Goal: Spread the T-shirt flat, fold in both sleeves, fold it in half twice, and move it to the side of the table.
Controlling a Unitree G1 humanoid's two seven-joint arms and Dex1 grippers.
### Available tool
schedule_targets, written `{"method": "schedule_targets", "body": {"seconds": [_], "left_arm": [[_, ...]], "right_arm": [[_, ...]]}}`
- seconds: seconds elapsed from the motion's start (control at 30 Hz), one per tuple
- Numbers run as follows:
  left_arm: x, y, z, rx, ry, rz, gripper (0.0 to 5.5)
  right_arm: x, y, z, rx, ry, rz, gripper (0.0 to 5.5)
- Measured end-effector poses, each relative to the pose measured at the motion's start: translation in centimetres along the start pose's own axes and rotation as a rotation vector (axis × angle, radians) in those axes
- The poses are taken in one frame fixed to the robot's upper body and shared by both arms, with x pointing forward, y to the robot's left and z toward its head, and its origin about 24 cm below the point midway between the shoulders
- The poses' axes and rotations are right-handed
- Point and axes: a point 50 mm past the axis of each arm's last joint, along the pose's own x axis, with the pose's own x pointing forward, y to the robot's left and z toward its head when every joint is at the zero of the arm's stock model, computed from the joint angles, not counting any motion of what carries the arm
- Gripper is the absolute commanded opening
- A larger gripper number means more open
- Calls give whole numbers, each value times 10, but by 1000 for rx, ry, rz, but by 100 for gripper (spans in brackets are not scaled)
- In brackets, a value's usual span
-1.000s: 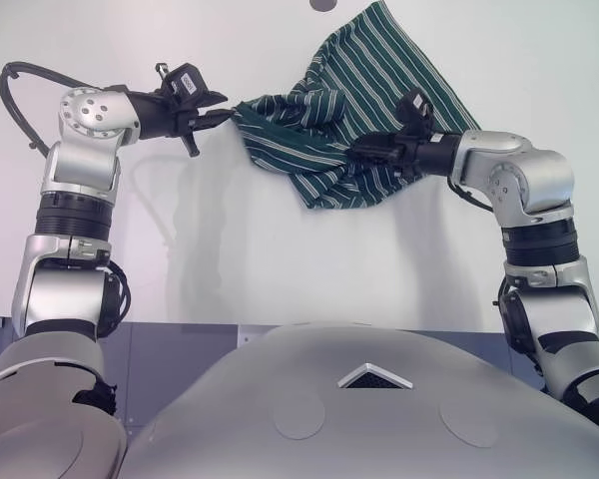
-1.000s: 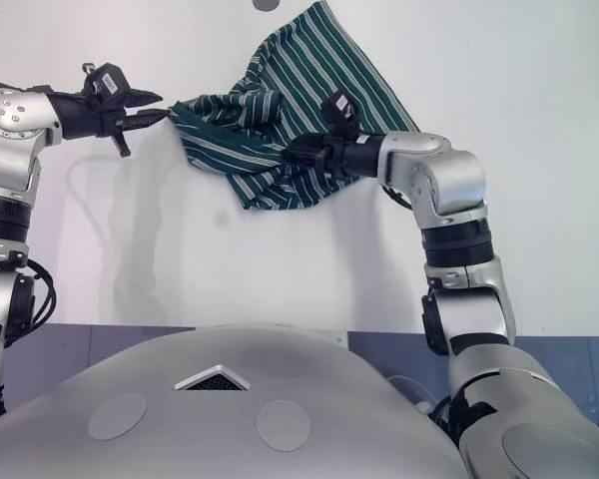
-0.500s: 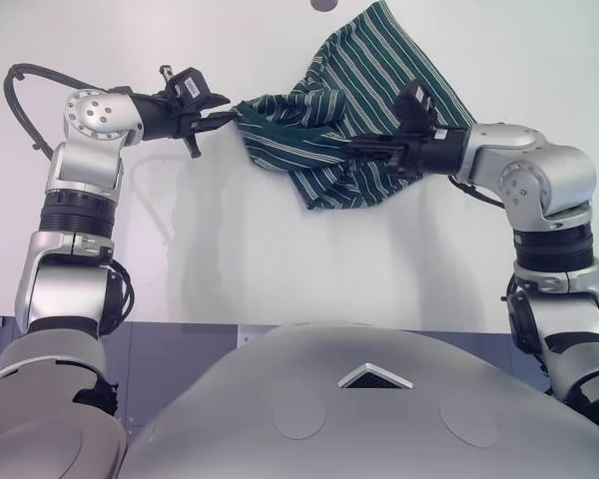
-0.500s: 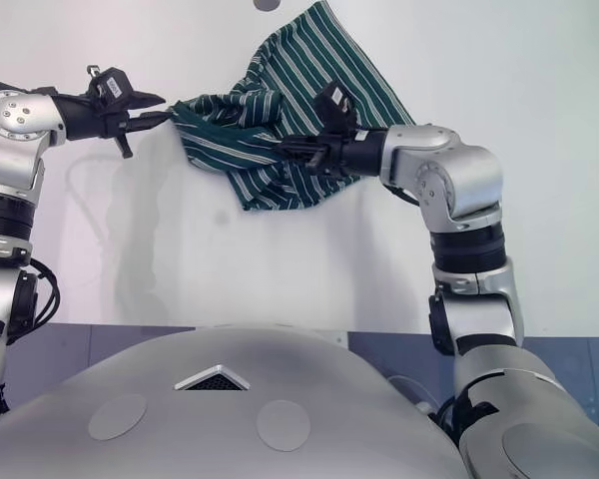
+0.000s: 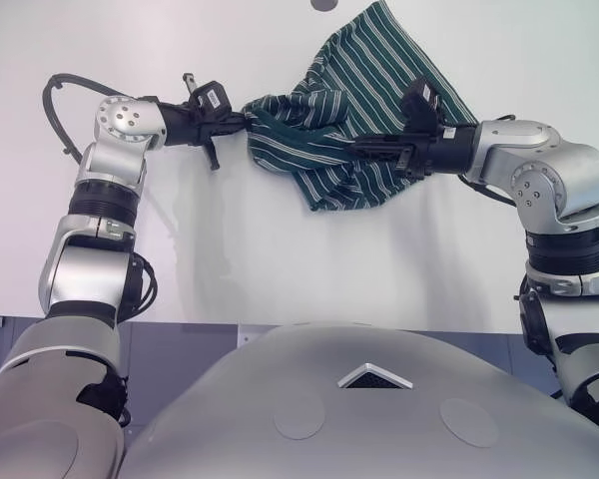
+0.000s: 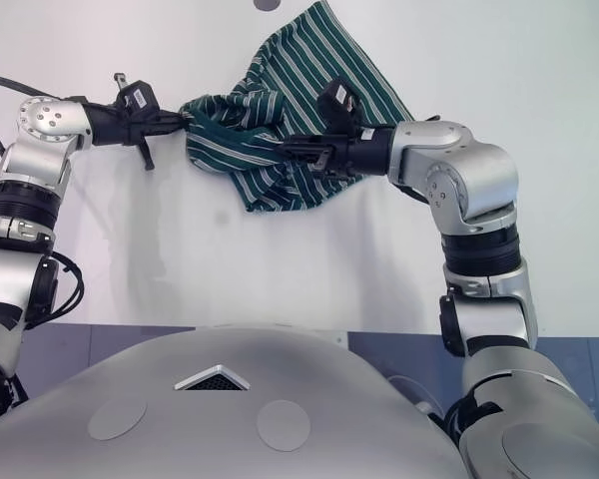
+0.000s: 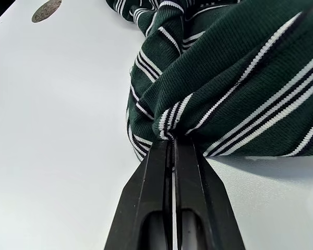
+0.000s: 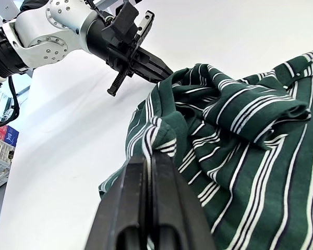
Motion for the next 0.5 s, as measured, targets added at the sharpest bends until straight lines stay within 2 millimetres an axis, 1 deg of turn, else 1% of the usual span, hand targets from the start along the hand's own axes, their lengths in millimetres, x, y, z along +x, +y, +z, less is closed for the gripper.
{"method": "schedule_targets", "body": {"seconds": [0.03, 0.07, 0.13, 0.2, 0.23, 0.3, 0.4, 0.43, 0.47, 0.5], "left_arm": [[-1, 0, 1, -7, -11, -10, 1], [-3, 2, 3, -31, -35, -8, 1], [-11, 16, 13, -90, -112, 48, 1], [-27, 54, 54, -93, -256, 182, 1], [-34, 72, 80, -76, -319, 249, 1], [-34, 91, 105, -83, -373, 333, 1], [-27, 112, 147, -76, -413, 476, 1], [-27, 117, 160, -76, -427, 512, 1], [-28, 124, 178, -82, -447, 578, 1], [-31, 128, 190, -86, -447, 634, 1]], "right_arm": [[-1, -1, 1, -4, -7, -6, 0], [-5, -3, 8, -27, -22, -21, 0], [-20, -14, 26, -76, -70, -89, 0], [-48, -33, 72, -210, -165, -253, 0], [-59, -40, 97, -283, -213, -323, 0], [-69, -50, 125, -373, -261, -402, 0], [-83, -66, 178, -494, -365, -541, 0], [-86, -69, 189, -519, -383, -584, 0], [-89, -76, 205, -557, -395, -664, 0], [-90, -81, 214, -583, -392, -733, 0]]}}
